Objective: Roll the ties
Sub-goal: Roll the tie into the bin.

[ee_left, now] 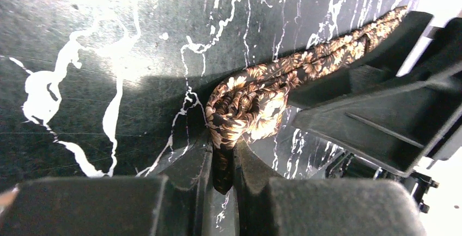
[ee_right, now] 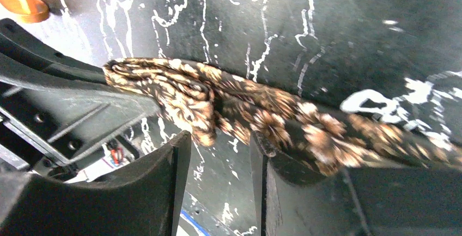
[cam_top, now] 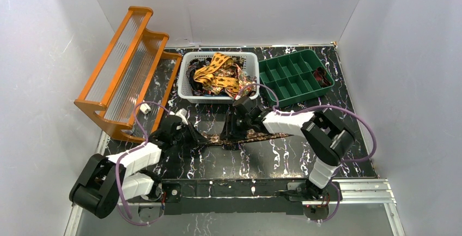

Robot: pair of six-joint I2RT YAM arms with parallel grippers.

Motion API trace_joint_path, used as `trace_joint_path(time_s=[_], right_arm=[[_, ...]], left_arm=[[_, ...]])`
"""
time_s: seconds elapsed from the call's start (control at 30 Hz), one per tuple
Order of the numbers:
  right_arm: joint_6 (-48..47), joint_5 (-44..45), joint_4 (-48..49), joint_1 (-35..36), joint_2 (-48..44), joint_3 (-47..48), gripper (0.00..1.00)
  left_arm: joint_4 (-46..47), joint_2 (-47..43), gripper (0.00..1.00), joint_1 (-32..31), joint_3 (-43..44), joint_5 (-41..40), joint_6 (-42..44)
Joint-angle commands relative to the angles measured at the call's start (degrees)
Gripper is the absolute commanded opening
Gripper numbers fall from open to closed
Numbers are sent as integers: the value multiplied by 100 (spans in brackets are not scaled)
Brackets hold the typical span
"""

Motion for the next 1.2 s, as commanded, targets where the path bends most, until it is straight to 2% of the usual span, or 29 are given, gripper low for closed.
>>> trace_joint_path(time_s=[0.0,0.2,0.4,0.63,0.87,1.0,1.17], right_arm=[[-475,573,-942,-14,-590,331,50],[-529,445,-500,225,-673,379,32],[-586,620,-456,530,-49,871,26],[-617,1040,-845,616,683,1271,20],[-632,839,-958,621,773,1303,21],[-683,860,-954,627,352,1288,25],[-885,1289,-1036,619,-132,1139,29]], left_arm=[[-1066,-141,0,18,338,-339,411],[-1541,-183,0,18,654,-583,456],[-1978,-183,0,18,921,-691,523],[-2229,-222,0,16,1066,-754,613],[-2711,-239,0,18,1415,-924,1006],[-3218,-236,0,10,1675,-1202,1249],[-3484,-224,0,9,1848,-1405,1381]])
